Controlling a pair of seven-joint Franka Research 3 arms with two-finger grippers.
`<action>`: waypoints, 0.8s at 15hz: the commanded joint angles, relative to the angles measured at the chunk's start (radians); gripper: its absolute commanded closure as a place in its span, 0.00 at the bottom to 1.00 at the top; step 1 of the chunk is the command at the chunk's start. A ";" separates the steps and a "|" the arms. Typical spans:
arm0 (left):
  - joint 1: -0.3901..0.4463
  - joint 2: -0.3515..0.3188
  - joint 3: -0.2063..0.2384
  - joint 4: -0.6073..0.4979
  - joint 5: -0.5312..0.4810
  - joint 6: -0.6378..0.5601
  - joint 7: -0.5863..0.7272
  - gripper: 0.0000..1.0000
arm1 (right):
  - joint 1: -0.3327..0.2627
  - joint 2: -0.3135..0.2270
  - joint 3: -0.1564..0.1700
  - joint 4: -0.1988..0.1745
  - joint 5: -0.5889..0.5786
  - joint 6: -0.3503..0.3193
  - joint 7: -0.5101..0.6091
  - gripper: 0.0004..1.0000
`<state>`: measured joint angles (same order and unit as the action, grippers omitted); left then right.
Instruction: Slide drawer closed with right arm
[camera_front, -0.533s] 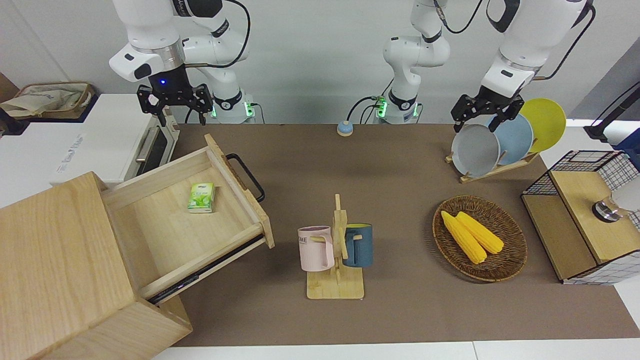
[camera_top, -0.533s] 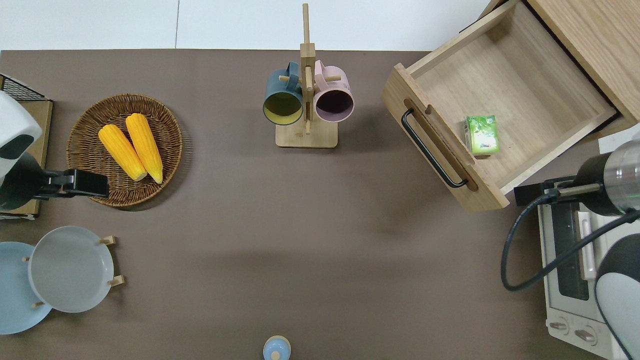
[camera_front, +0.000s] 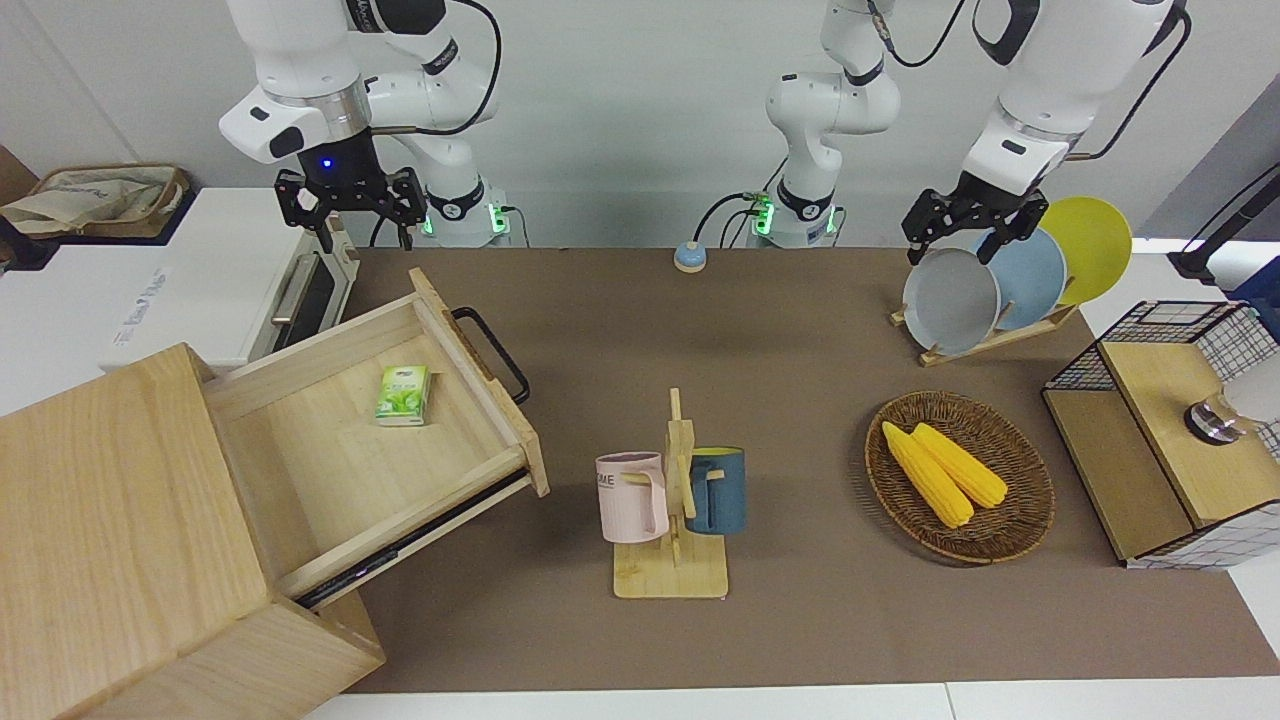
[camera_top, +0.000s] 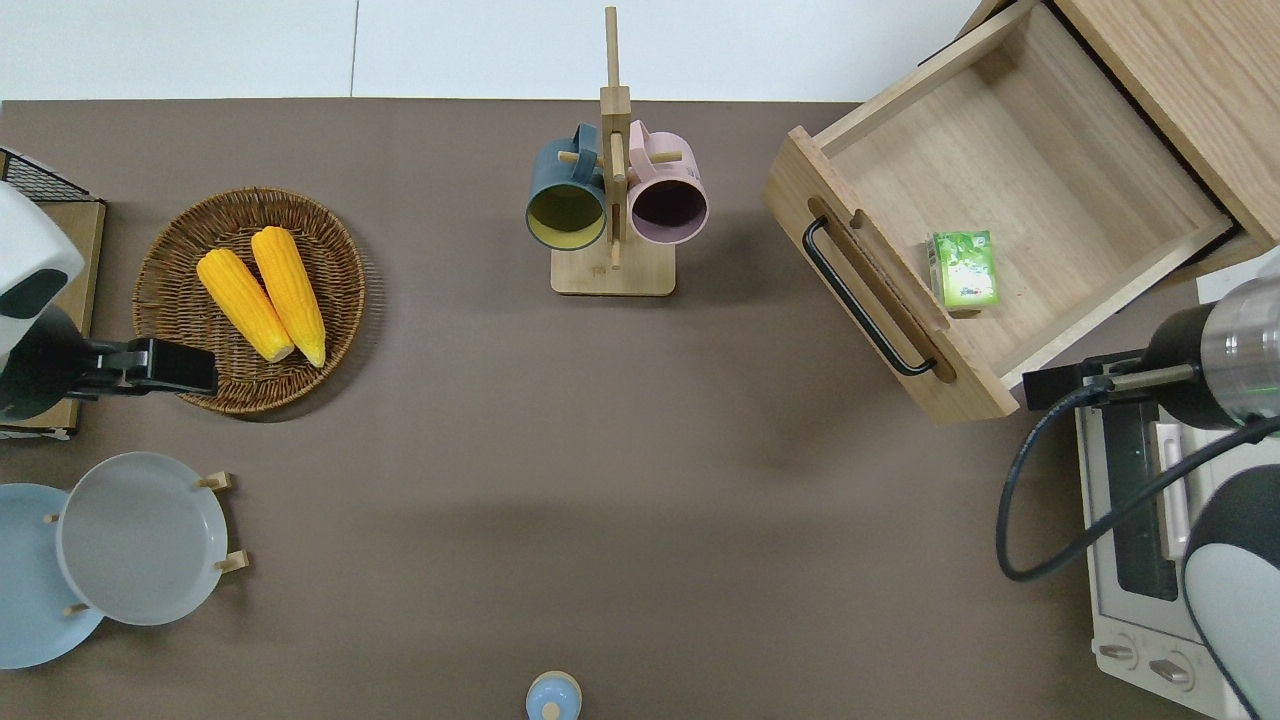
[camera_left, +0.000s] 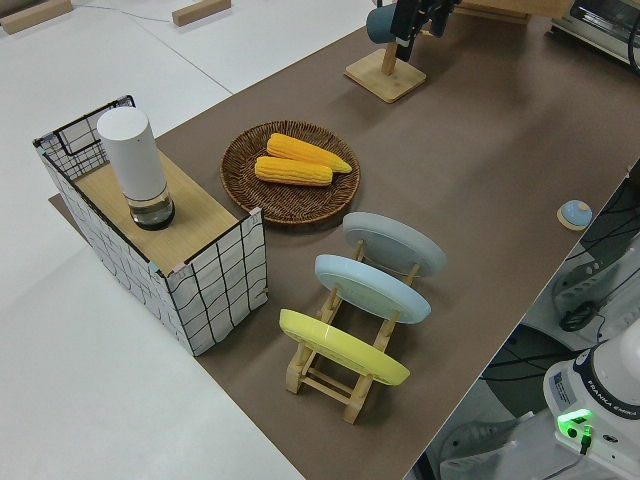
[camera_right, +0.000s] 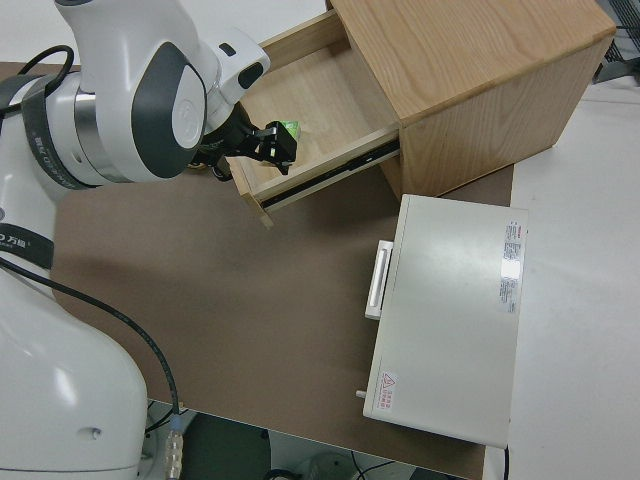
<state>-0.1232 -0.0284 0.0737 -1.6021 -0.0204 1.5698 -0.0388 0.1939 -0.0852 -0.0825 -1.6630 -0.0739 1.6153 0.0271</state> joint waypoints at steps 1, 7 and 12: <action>-0.003 -0.008 0.003 0.002 0.013 -0.014 -0.001 0.00 | 0.004 0.013 -0.003 0.020 0.003 -0.006 -0.013 0.01; -0.003 -0.008 0.003 0.002 0.013 -0.014 -0.001 0.00 | 0.004 0.013 0.000 0.022 0.003 -0.018 -0.012 0.09; -0.003 -0.008 0.003 0.002 0.013 -0.013 -0.001 0.00 | 0.004 0.013 0.003 0.032 0.005 -0.054 -0.009 0.65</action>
<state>-0.1232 -0.0284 0.0737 -1.6021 -0.0204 1.5698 -0.0388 0.1942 -0.0832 -0.0782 -1.6563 -0.0734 1.5982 0.0271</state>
